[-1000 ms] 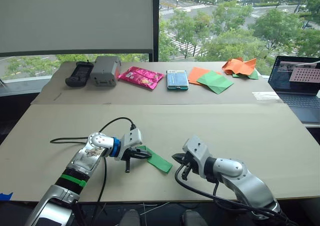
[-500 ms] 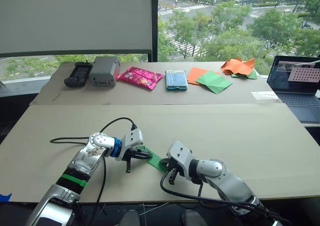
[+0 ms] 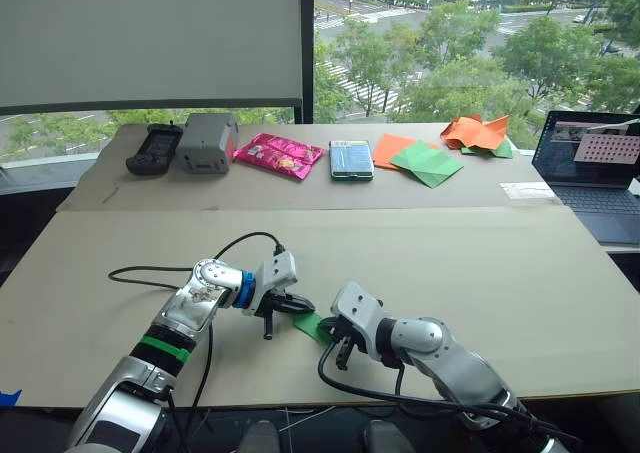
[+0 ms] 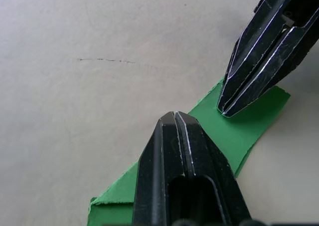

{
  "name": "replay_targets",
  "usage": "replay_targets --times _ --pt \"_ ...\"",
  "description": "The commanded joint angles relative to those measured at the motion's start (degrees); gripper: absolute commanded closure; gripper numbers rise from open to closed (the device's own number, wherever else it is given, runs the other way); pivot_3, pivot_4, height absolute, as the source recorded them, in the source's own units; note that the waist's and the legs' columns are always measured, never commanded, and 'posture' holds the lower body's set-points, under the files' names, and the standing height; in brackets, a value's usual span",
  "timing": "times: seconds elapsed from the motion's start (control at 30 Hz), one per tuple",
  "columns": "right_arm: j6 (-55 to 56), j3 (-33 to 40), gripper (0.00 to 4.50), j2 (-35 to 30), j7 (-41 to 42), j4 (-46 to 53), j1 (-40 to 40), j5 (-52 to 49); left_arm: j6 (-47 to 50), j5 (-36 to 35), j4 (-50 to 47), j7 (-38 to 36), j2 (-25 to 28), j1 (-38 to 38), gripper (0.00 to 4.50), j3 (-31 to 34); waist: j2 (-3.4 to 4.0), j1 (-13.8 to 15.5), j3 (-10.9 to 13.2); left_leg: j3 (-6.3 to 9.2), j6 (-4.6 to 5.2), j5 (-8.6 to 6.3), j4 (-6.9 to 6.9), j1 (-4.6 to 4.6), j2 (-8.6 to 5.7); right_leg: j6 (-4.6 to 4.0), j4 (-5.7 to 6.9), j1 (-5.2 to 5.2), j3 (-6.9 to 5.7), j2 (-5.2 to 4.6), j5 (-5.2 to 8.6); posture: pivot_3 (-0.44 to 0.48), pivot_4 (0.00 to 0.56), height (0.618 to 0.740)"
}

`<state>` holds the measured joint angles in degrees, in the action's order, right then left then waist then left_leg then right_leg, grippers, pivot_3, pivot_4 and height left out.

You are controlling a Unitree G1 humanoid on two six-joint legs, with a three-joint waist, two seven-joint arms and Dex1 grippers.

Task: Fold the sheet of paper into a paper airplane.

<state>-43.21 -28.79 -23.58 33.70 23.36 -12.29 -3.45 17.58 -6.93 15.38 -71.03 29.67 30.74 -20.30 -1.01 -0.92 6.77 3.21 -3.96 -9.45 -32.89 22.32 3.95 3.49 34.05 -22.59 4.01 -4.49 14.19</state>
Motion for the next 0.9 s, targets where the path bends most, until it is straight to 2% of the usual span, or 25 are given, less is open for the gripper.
replay_targets --times 0.03,0.4,0.9 --pt "-4.46 -1.39 4.48 -1.17 0.06 -2.02 1.27 0.56 -2.38 2.39 3.03 -0.63 0.96 0.03 4.5 -1.12 0.0 0.01 -0.01 0.0 0.0 0.0 0.0 0.0 0.0 0.0 0.0 0.0 0.0 0.0 0.0 0.0 0.15 0.718" --pt "-6.18 -1.47 4.48 -1.65 0.12 -1.03 1.84 0.41 -6.87 4.32 9.58 -0.56 2.83 -0.32 4.5 -0.64 0.01 -0.11 -0.21 0.0 0.0 0.0 0.0 -0.05 0.01 0.0 0.01 0.01 0.0 0.0 0.0 0.0 0.15 0.718" --pt "-6.52 -1.75 4.48 -2.6 0.49 -0.63 1.72 0.38 -9.34 4.65 13.19 0.26 5.72 -1.85 4.5 1.39 0.0 -0.45 -0.39 0.0 -0.01 -0.01 0.03 -0.13 0.02 0.0 0.01 0.01 0.0 -0.01 0.0 0.0 0.15 0.718"
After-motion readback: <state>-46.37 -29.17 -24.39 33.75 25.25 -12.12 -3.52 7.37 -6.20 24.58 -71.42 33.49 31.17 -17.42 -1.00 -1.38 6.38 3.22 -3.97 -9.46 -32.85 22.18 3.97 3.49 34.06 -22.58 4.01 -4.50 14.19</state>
